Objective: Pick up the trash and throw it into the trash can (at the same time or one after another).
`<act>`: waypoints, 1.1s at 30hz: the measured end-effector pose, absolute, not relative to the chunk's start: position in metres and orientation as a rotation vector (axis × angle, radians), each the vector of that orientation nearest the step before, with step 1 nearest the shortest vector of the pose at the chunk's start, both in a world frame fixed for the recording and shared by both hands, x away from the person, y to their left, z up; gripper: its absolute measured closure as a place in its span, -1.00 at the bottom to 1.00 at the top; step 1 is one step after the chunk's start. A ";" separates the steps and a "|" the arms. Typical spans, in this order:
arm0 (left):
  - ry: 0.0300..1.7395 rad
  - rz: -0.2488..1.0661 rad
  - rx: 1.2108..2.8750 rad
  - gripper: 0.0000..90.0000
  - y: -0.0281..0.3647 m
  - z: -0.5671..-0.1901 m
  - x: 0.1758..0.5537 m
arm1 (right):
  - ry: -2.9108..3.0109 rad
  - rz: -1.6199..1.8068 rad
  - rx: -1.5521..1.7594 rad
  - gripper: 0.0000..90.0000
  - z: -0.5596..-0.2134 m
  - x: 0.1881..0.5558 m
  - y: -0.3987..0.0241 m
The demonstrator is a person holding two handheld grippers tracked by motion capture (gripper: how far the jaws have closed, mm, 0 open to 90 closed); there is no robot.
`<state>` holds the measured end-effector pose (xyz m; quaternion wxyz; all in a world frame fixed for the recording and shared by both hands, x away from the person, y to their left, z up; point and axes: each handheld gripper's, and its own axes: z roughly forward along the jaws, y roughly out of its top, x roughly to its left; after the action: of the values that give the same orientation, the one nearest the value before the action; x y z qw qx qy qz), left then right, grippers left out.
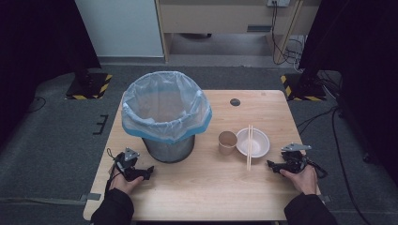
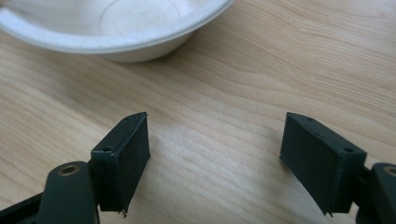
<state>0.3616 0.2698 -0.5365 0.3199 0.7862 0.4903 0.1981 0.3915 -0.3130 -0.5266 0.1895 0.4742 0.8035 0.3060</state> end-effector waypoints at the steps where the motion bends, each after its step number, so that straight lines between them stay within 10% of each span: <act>1: 1.289 0.521 2.066 -1.00 0.270 -0.537 0.362 | 2.255 0.853 1.335 -0.42 -0.525 0.390 -0.314; 33: 1.279 0.516 2.070 -1.00 0.269 -0.537 0.361 | 1.960 1.174 1.421 -0.26 -0.454 0.376 -0.308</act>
<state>0.3609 0.2691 -0.5366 0.3211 0.7881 0.4870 0.1966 0.3762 -0.3077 -0.4542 0.2235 0.5148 0.7102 0.4251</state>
